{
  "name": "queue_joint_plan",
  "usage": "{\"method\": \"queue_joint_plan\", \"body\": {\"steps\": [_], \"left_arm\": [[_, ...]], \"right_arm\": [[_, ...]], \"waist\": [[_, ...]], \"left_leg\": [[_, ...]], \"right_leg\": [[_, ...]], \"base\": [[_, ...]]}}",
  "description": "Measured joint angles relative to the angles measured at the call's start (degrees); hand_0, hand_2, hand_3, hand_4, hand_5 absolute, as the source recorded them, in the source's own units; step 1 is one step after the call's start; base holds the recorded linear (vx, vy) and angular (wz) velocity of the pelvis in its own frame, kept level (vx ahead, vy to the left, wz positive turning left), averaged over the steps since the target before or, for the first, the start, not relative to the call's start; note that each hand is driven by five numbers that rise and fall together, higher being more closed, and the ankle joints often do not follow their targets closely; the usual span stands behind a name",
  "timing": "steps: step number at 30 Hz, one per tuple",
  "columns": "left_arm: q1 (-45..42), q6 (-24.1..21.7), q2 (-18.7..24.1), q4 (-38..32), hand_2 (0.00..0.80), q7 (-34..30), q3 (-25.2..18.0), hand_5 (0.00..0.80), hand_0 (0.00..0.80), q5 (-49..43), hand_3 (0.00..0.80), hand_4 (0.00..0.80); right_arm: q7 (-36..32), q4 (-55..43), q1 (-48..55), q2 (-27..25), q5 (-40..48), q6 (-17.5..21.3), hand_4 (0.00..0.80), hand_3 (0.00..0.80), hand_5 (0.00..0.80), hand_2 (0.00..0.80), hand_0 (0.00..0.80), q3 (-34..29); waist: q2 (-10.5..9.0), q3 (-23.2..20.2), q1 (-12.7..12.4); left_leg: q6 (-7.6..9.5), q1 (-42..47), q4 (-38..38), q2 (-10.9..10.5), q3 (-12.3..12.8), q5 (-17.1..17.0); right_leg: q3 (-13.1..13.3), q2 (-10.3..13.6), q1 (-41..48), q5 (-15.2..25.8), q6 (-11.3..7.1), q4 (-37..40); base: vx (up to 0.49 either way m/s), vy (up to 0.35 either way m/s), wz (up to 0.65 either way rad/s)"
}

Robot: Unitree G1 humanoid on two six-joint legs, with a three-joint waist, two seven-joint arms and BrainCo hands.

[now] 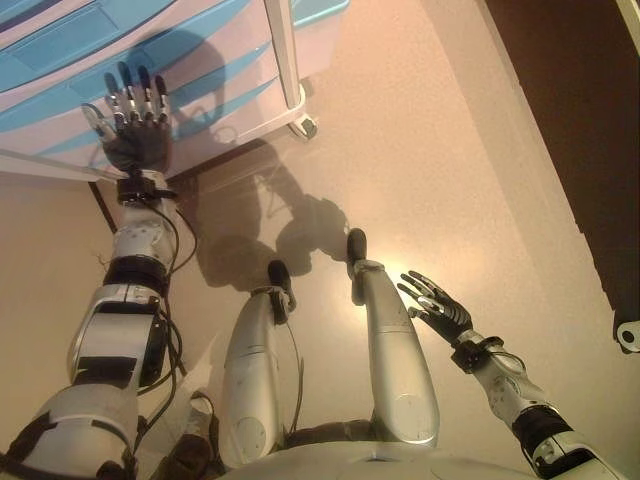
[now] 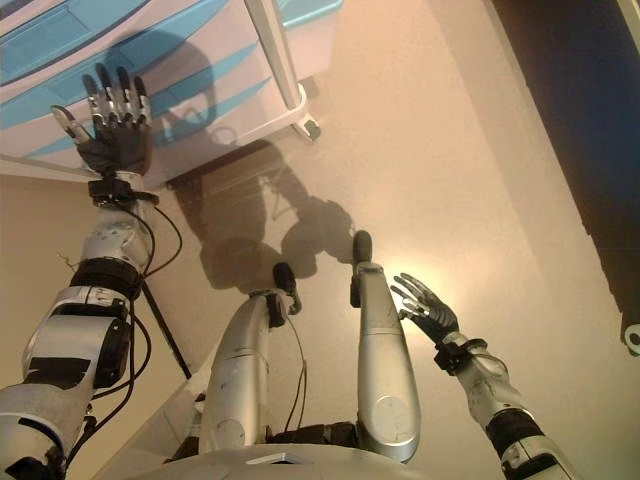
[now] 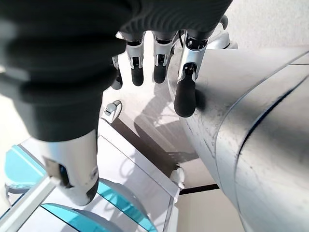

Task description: Open the drawer and pick up the medicine

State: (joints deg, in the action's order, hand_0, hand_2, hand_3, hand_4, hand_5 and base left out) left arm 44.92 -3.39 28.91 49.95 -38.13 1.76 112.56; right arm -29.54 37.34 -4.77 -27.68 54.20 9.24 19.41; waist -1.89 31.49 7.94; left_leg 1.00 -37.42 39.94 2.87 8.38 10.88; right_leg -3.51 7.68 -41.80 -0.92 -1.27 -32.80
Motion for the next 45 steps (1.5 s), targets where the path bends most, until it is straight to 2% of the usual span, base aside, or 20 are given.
{"method": "queue_joint_plan", "body": {"steps": [3,6,15,19,28,30,35,39,40,41,43,44,45], "left_arm": [[-3.7,0.7,-2.6,-0.7,0.0,-0.5,2.3,0.0,0.0,-0.4,0.0,0.0],[-10.0,0.9,-6.7,-2.1,0.0,-1.7,3.0,0.0,0.0,-4.6,0.0,0.0],[-26.2,1.1,-14.0,-5.6,0.0,-6.2,2.5,0.0,0.0,-8.0,0.0,0.0],[-29.7,1.1,-16.6,-6.2,0.0,-6.4,2.5,0.0,0.0,-8.1,0.0,0.0],[-30.7,2.5,-16.9,-6.6,0.0,-7.4,2.3,0.0,0.0,-8.2,0.0,0.0],[-30.6,2.9,-16.9,-7.5,0.0,-7.4,2.3,0.0,0.0,-8.4,0.0,0.0],[-29.2,3.0,-16.7,-11.7,0.0,-7.9,2.3,0.0,0.0,-8.7,0.0,0.0],[-26.8,2.2,-16.6,-13.5,0.0,-7.8,2.3,0.0,0.0,-7.7,0.0,0.0],[-26.1,1.9,-16.5,-13.9,0.0,-7.8,2.4,0.0,0.0,-7.2,0.0,0.0],[-25.0,1.7,-16.0,-14.7,0.0,-7.7,2.4,0.0,0.0,-6.3,0.0,0.0],[-24.0,0.7,-15.0,-16.2,0.0,-7.7,2.3,0.0,0.0,-5.3,0.0,0.0],[-23.6,0.6,-14.4,-16.9,0.0,-7.2,2.1,0.0,0.0,-4.5,0.0,0.0],[-22.9,0.5,-13.9,-17.5,0.0,-7.0,2.0,0.0,0.0,-3.9,0.0,0.0]], "right_arm": [[2.4,-0.6,0.0,-0.6,-0.5,1.6,0.0,0.0,0.0,0.0,0.0,1.7],[4.7,-0.7,0.2,-0.2,-1.8,2.6,0.0,0.0,0.0,0.0,0.0,1.7],[8.3,-3.8,1.0,5.4,-7.2,3.9,0.0,0.0,0.0,0.0,0.0,1.6],[11.3,-4.3,1.6,6.1,-10.6,4.8,0.0,0.0,0.0,0.0,0.0,1.6],[14.2,-5.7,1.9,5.5,-17.4,4.2,0.0,0.0,0.0,0.0,0.0,1.8],[14.2,-5.8,2.0,4.7,-17.7,3.1,0.0,0.0,0.0,0.0,0.0,1.8],[14.0,-6.5,2.0,2.4,-17.7,2.4,0.0,0.0,0.0,0.0,0.0,1.7],[12.8,-7.7,2.1,1.1,-17.7,2.5,0.0,0.0,0.0,0.0,0.0,1.7],[12.7,-8.5,2.4,0.8,-17.6,2.6,0.0,0.0,0.0,0.0,0.0,1.6],[12.2,-9.2,2.1,0.4,-17.7,2.5,0.0,0.0,0.0,0.0,0.0,1.6],[11.4,-9.3,1.1,0.0,-17.7,2.0,0.0,0.0,0.0,0.0,0.0,1.9],[11.3,-9.9,1.4,-0.2,-17.6,2.4,0.0,0.0,0.0,0.0,0.0,1.8],[11.3,-11.2,2.2,-0.6,-17.6,2.5,0.0,0.0,0.0,0.0,0.0,1.6]], "waist": [[0.01,0.0,-0.4],[0.4,0.2,-1.0],[0.48,0.3,-4.1],[0.58,0.3,-5.2],[0.62,0.4,-5.2],[0.66,0.4,-5.2],[0.7,0.4,-5.2],[0.76,0.5,-5.1],[0.65,0.4,-5.1],[0.75,0.5,-4.6],[0.91,0.6,-5.6],[0.94,0.7,-6.1],[0.8,0.6,-5.5]], "left_leg": [[-0.48,0.2,-0.2,0.1,-0.8,-0.2],[-0.61,1.4,-0.7,0.2,-1.9,-0.6],[-2.76,8.3,-7.1,-0.2,-4.9,-2.9],[-3.19,10.7,-8.8,-0.2,-5.9,-3.7],[-3.46,13.7,-9.1,-0.9,-6.7,-3.9],[-4.03,13.6,-8.2,-1.1,-7.0,-3.5],[-4.25,9.3,-4.5,-1.1,-7.1,-2.8],[-3.95,6.7,-3.1,-0.7,-7.2,-2.9],[-4.04,6.0,-2.4,-0.4,-6.9,-2.7],[-4.44,5.0,-0.7,-1.2,-7.3,-2.2],[-3.82,3.4,-0.5,-1.1,-7.7,-1.9],[-3.34,2.4,-0.2,-0.1,-8.3,-2.0],[-4.35,1.4,1.6,-0.3,-8.4,-1.3]], "right_leg": [[-0.8,0.0,0.3,-0.3,0.34,-0.2],[-2.0,-0.1,1.9,-0.8,0.76,-0.1],[-4.5,-0.7,8.6,-1.4,1.63,3.1],[-5.8,-0.7,11.1,-2.1,2.62,3.6],[-6.6,0.5,13.2,-4.4,3.15,0.5],[-6.7,0.7,13.0,-5.0,3.35,-0.6],[-6.4,1.1,8.6,-5.8,3.49,-4.1],[-6.0,0.6,6.1,-5.8,3.41,-5.1],[-5.0,0.5,5.1,-6.5,2.4,-6.9],[-4.3,0.4,4.0,-6.6,2.73,-7.7],[-4.2,-0.5,2.5,-6.5,2.66,-6.3],[-4.5,-0.8,1.5,-8.3,1.1,-10.1],[-4.0,-0.4,1.5,-10.9,1.37,-17.5]], "base": [[-0.063,-0.168,0.09],[-0.046,-0.16,0.12],[-0.039,-0.134,0.11],[-0.035,-0.085,0.15],[-0.002,0.0,0.08],[0.027,0.044,0.07],[0.02,0.076,0.0],[0.033,0.114,-0.08],[0.031,0.109,0.16],[0.042,0.12,0.1],[0.052,0.119,-0.37],[0.051,0.116,-0.36],[0.039,0.095,0.1]]}}
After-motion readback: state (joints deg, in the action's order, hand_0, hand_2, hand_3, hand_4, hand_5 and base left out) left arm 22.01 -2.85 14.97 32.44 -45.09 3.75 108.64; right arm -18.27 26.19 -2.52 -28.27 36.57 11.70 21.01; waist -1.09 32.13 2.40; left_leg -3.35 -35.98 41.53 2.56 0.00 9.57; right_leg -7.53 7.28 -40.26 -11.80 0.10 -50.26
